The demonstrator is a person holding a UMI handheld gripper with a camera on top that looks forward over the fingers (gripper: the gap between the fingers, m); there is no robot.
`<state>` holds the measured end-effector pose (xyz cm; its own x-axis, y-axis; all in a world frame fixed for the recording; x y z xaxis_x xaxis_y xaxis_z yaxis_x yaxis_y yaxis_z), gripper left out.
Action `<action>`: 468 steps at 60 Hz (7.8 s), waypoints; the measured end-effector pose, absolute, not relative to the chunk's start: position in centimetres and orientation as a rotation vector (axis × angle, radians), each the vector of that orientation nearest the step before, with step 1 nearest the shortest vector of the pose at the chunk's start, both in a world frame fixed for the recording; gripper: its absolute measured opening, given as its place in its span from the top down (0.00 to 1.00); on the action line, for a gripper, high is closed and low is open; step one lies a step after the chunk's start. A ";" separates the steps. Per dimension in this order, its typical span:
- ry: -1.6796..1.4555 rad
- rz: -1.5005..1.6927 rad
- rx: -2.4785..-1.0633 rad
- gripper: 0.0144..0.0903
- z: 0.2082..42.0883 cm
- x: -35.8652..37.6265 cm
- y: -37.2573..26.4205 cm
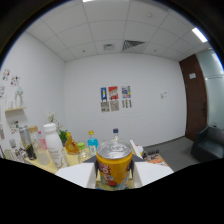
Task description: Make me a cup of Vodka Sunrise.
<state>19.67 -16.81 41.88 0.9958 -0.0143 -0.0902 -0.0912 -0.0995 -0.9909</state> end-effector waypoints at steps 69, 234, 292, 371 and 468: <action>-1.119 -1.034 -1.673 0.52 18.7 10.8 -20.8; 0.103 -0.102 -2.061 0.06 7.9 27.1 -24.7; -0.014 0.111 -1.823 0.05 21.6 -4.8 -21.9; 0.017 0.073 -1.882 0.72 18.2 -7.8 -21.9; -0.106 0.069 -2.018 0.06 15.2 -4.1 -30.3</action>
<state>-4.12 -30.28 15.20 0.9944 0.1061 -0.0016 0.0446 -0.4320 -0.9008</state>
